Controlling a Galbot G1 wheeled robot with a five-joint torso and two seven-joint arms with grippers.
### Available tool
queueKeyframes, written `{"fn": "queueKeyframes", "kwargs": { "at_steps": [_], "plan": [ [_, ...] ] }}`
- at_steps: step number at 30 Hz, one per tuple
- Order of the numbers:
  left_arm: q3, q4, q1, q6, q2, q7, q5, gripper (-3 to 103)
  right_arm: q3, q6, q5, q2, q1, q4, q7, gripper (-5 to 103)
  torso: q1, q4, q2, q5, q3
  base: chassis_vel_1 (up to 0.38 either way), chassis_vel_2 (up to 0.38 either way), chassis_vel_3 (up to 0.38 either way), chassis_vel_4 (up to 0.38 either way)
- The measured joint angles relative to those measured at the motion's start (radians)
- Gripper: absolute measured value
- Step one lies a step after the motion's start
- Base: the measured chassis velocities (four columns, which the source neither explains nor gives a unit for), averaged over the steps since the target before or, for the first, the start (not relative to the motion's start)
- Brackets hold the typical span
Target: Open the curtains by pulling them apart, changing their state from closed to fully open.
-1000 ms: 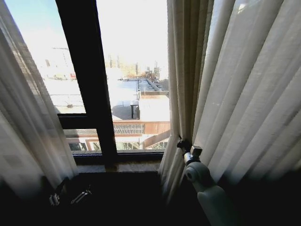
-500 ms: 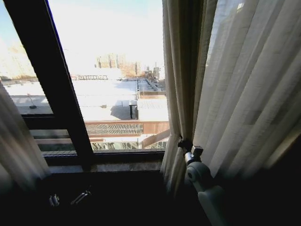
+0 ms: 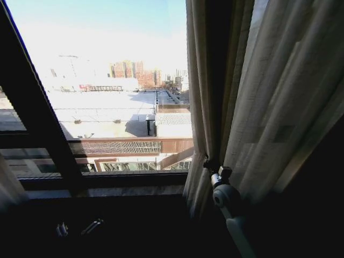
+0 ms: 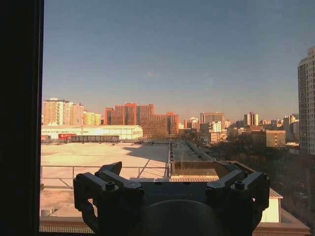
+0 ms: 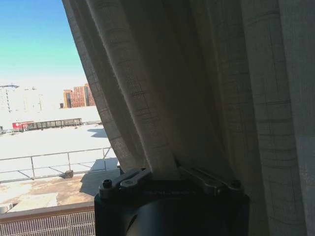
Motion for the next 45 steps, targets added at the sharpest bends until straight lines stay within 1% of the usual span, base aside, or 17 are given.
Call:
{"fn": "queueKeyframes", "kwargs": {
  "at_steps": [19, 23, 30, 35, 36, 39, 40, 41, 42, 43, 45],
  "plan": [
    [0.003, 0.0, -0.001, -0.002, -0.004, 0.004, 0.004, 100, 0.0, 0.0, 0.002, -0.003, 0.001, 0.002, 0.0, 0, 0.0, -0.0001, 0.0, 0.0002, 0.0, -0.358, -0.35, 0.349, 0.358],
    [0.004, 0.003, -0.003, -0.002, -0.004, 0.004, 0.004, 100, 0.0, 0.0, 0.002, -0.003, -0.003, 0.004, 0.0, 0, 0.0, 0.0, 0.0, -0.0003, 0.0, -0.354, -0.348, 0.348, 0.369],
    [0.007, 0.008, -0.01, -0.002, -0.003, 0.006, 0.004, 100, 0.002, 0.003, 0.001, -0.002, -0.007, 0.001, 0.011, 0, 0.0, -0.0001, 0.0, 0.0003, 0.0, -0.296, -0.294, 0.32, 0.296],
    [0.01, 0.012, -0.013, -0.003, -0.004, 0.011, 0.004, 100, 0.025, 0.004, 0.001, 0.002, 0.004, -0.027, 0.055, 0, 0.0, -0.0003, 0.0, 0.0006, 0.0, -0.051, -0.092, 0.104, 0.056],
    [0.01, 0.014, -0.013, -0.003, -0.004, 0.011, 0.004, 100, 0.038, 0.004, 0.001, 0.004, 0.012, -0.044, 0.082, 0, 0.0, 0.0002, 0.0, 0.0004, 0.0, 0.0, 0.0, 0.0, 0.0],
    [0.01, 0.017, -0.014, -0.004, -0.004, 0.011, 0.004, 100, 0.053, 0.004, 0.001, 0.004, 0.021, -0.059, 0.106, 0, 0.0, 0.0002, 0.0, -0.0008, 0.0, 0.0, 0.0, 0.0, 0.0],
    [0.01, 0.021, -0.014, -0.008, -0.004, 0.011, 0.004, 100, 0.07, 0.004, 0.001, 0.005, 0.033, -0.077, 0.135, 0, 0.0, 0.0003, 0.0, -0.0012, 0.0, 0.065, 0.048, -0.059, -0.044],
    [0.01, 0.022, -0.013, -0.012, -0.004, 0.011, 0.003, 100, 0.084, 0.004, 0.001, 0.005, 0.043, -0.091, 0.159, 0, 0.0, 0.0002, 0.0, -0.0007, 0.0, 0.05, 0.066, -0.059, -0.053],
    [0.01, 0.022, -0.013, -0.012, -0.004, 0.011, 0.003, 100, 0.084, 0.004, 0.001, 0.005, 0.043, -0.091, 0.159, 0, 0.0, 0.0002, 0.0, -0.0007, 0.0, 0.05, 0.066, -0.059, -0.053],
    [0.011, 0.025, -0.013, -0.015, -0.004, 0.011, 0.002, 100, 0.098, 0.004, 0.003, 0.006, 0.056, -0.11, 0.192, 0, 0.0, 0.0001, 0.0, -0.0005, 0.0, 0.014, 0.014, -0.039, -0.053],
    [0.011, 0.027, -0.013, -0.018, -0.004, 0.011, 0.0, 100, 0.109, 0.004, 0.005, 0.007, 0.069, -0.132, 0.23, 0, 0.0, 0.0001, 0.0, -0.0004, 0.0, 0.0, 0.0, 0.0, 0.0]
  ]
}}
